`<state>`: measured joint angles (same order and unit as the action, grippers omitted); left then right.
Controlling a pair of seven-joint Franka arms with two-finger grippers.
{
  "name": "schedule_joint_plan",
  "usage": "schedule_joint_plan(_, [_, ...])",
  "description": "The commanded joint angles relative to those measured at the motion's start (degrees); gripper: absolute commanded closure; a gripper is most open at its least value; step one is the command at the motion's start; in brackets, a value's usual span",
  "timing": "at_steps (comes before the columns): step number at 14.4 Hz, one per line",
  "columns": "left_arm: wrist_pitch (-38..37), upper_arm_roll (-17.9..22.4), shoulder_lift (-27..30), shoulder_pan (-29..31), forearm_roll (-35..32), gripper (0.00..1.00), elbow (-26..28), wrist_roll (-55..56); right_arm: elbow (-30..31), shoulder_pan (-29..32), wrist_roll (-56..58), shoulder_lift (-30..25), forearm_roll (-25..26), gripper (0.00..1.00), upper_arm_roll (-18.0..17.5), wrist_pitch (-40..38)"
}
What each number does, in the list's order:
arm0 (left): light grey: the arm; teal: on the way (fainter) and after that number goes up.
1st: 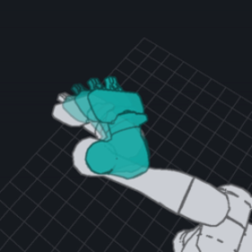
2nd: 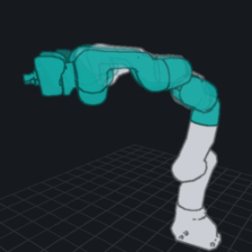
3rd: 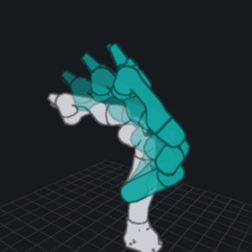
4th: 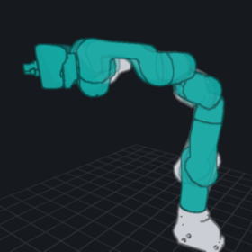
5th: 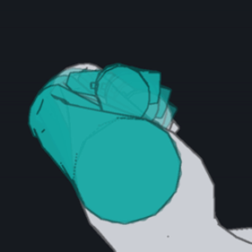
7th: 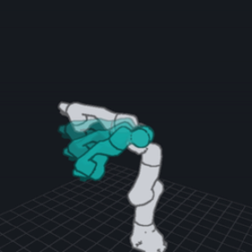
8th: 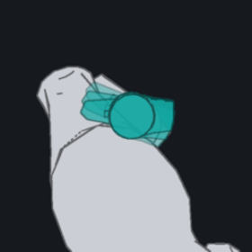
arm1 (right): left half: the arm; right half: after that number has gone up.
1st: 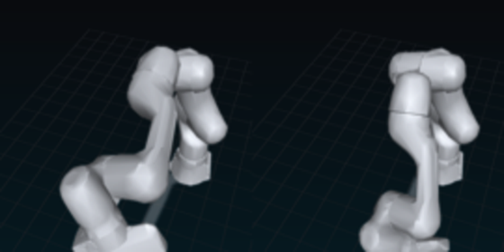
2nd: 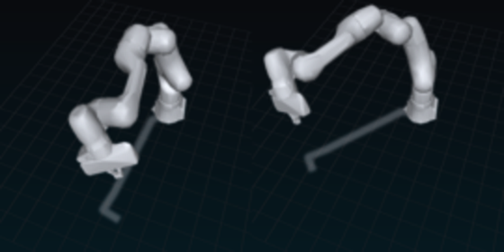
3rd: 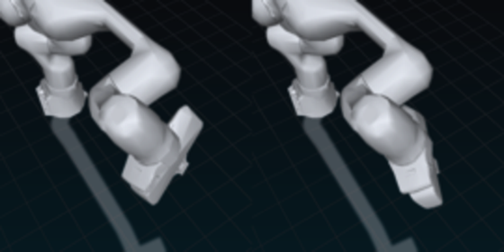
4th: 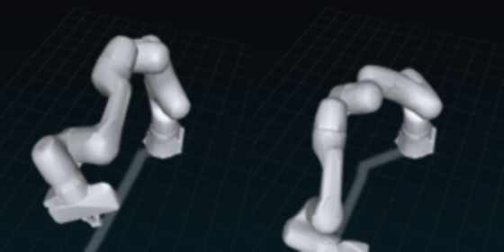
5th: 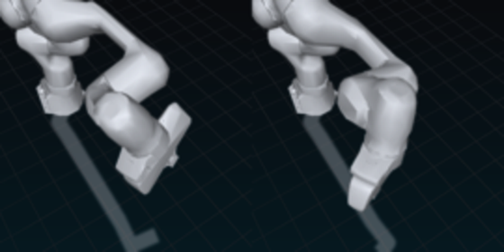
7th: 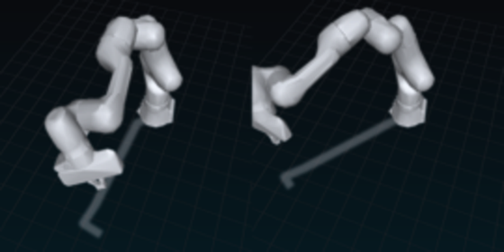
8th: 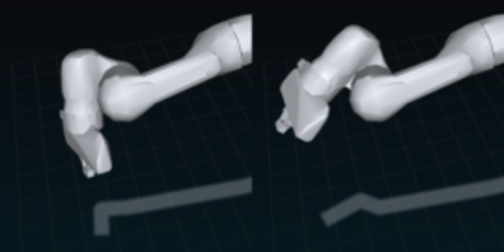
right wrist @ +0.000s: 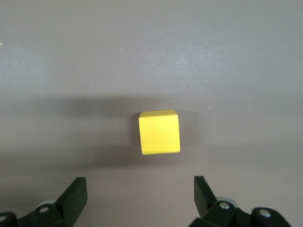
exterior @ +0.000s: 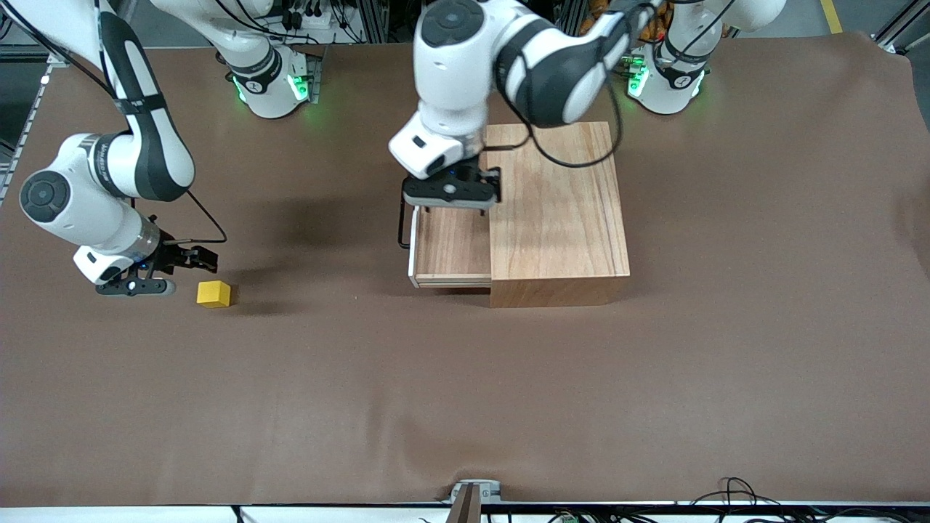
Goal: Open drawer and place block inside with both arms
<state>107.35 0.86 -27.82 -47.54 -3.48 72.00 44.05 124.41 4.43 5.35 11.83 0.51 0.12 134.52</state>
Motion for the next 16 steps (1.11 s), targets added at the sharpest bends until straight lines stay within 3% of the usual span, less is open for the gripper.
schedule_joint_plan(1, [-1.5,-0.7,2.6,4.0,2.5,0.0,1.7,-4.1,-0.2,0.4,1.3,2.3,-0.6,0.0,-0.2,1.7])
schedule_joint_plan(9, [-8.7,-0.8,5.8,17.2,7.0,0.0,1.5,-19.2,-1.9,1.1,1.4,13.3,0.3,0.0,0.0,13.2])
schedule_joint_plan(13, [-13.6,-0.9,7.8,23.9,7.0,0.0,1.4,-27.2,-1.9,1.3,1.4,14.7,0.3,0.0,0.0,14.5])
schedule_joint_plan(14, [-14.1,-0.9,8.0,25.3,7.0,0.0,1.4,-28.4,-2.0,1.3,1.4,14.7,0.3,0.17,0.0,14.6])
schedule_joint_plan(16, [-14.6,-1.0,9.2,28.0,7.0,0.0,1.6,-32.1,-2.0,1.3,1.4,14.7,0.3,0.68,0.0,14.5])
